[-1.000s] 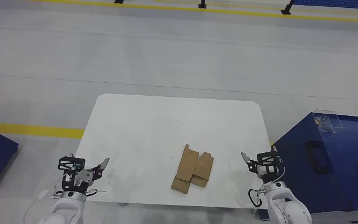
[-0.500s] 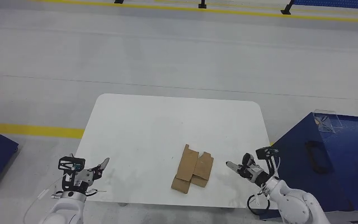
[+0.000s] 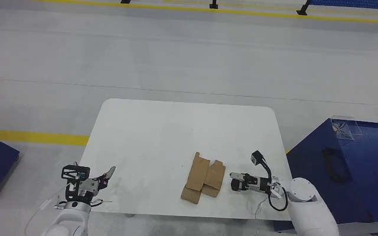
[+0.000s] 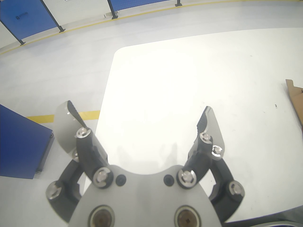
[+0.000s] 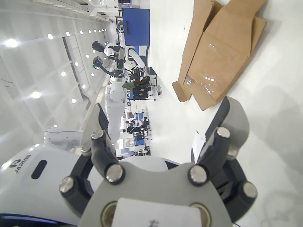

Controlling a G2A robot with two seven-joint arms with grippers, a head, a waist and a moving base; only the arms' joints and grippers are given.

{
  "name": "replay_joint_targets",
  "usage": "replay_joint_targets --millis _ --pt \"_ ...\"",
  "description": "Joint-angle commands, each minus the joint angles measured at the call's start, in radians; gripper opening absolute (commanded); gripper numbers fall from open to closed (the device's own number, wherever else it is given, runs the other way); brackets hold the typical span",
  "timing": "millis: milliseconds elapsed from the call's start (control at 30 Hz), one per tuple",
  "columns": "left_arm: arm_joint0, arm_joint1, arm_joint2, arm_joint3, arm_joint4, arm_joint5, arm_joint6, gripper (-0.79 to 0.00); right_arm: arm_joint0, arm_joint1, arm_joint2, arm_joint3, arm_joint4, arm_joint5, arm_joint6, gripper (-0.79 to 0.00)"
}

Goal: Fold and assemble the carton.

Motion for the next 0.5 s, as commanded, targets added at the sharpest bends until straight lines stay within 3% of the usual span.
replay_joint_targets --millis 0,467 --pt "0.0 0.0 0.0 0.0 0.0 0.0 0.0 0.0 0.032 -0.004 -0.024 0.068 0.001 -0.023 -0.004 0.0" --pt "0.0 0.0 0.0 0.0 0.0 0.0 0.0 0.0 0.113 -0.055 -0.221 0.167 -0.076 -0.066 -0.192 0.0"
